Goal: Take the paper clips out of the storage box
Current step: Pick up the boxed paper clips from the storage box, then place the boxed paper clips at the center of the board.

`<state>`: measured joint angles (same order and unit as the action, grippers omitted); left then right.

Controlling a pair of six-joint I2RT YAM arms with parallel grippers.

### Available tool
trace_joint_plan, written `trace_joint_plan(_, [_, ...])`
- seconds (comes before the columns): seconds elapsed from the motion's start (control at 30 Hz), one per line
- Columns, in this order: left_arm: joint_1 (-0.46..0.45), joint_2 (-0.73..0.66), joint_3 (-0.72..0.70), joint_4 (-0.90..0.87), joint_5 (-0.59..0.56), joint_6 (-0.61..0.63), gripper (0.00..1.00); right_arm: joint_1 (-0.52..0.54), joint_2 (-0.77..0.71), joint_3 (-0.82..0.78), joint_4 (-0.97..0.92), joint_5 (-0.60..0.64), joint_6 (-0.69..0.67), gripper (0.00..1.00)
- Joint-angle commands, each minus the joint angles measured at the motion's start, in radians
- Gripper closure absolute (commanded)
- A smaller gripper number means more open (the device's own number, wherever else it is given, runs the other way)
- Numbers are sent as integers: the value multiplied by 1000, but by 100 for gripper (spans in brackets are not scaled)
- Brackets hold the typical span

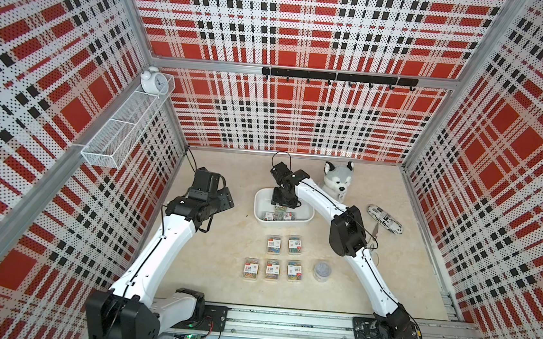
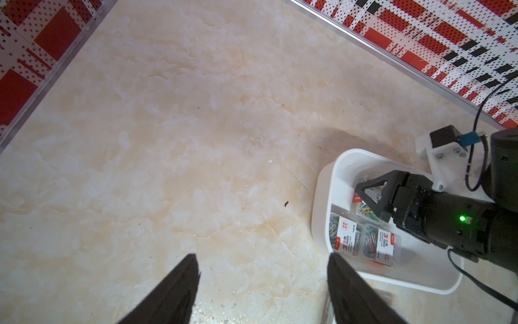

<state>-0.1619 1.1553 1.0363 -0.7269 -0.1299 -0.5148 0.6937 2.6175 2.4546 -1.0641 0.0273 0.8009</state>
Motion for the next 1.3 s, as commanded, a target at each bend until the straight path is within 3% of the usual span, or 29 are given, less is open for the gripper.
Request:
trace_joint_plan(0.0, [9,-16,-15,15,11,2,25,3,-42,-17,-7,7,-12,40])
trace_joint_plan(0.77, [-9,-47,-13,25,-3,4,25,25,-252,44,-58,38,0,42])
trace_joint_plan(1.27, [-52,-78,-41,65,19,-52,25,171,-466,-156,-102,66,94,40])
